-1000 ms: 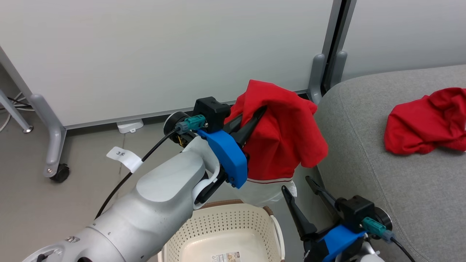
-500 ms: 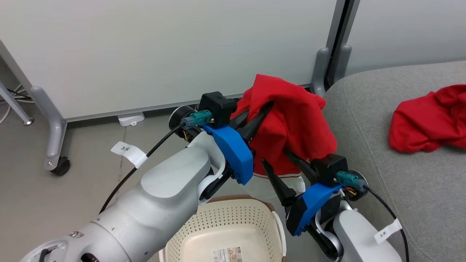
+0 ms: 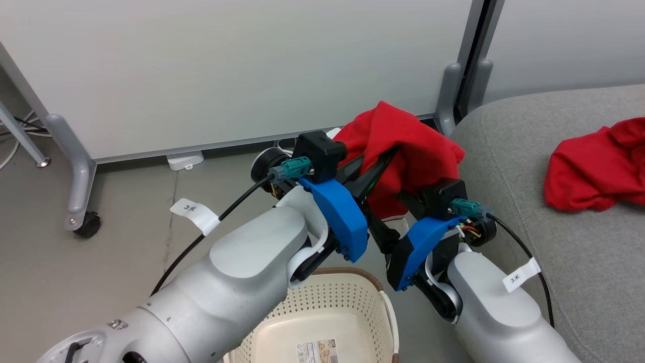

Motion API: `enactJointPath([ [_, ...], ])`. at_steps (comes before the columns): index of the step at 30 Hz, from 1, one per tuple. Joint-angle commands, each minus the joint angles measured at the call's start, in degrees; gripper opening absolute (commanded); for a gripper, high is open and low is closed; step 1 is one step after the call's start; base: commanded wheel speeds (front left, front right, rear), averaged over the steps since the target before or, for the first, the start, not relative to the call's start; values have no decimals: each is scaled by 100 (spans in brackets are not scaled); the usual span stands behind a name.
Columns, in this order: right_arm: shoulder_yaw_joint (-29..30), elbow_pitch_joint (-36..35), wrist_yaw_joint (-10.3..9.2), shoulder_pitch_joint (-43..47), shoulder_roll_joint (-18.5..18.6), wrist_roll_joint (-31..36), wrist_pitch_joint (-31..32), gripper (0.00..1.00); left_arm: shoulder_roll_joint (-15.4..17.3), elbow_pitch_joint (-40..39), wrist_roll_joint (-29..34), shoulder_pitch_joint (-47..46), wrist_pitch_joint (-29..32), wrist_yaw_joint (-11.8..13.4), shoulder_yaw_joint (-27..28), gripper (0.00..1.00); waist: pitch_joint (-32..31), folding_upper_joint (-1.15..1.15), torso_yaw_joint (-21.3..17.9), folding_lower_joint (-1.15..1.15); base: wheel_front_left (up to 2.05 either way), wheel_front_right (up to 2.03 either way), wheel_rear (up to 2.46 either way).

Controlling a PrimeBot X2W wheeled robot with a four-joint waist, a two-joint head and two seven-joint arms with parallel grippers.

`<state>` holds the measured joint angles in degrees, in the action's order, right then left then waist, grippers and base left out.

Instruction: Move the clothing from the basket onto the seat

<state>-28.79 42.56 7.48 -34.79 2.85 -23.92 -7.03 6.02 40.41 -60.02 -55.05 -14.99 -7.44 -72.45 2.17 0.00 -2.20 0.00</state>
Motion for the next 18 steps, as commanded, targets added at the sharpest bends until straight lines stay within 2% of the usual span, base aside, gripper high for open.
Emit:
enactJointPath([
  [1, -79, 99, 3, -182, 8, -87, -79, 100, -19, -29, -21, -76, -27, -8, -8, 0, 8, 0, 7, 0, 0, 0, 0],
  [5, -261, 409, 3, -399, 8, -287, -249, 100, -48, -71, -44, -83, -28, -8, -34, 0, 16, 0, 32, 0, 0, 0, 0],
  [6, -306, 473, 3, -442, 8, -332, -284, 49, -51, -78, -44, -83, -28, -8, -40, 0, 17, 0, 36, 0, 0, 0, 0],
  [8, -397, 554, 3, -515, 8, -406, -410, 0, -52, -87, -37, -83, -28, -8, -51, 0, 25, 0, 40, 0, 0, 0, 0],
  [18, -745, 906, 3, -641, 8, -647, -671, 0, 33, -30, -87, -111, -28, -8, -60, 0, 44, 0, -21, 0, 0, 0, 0],
])
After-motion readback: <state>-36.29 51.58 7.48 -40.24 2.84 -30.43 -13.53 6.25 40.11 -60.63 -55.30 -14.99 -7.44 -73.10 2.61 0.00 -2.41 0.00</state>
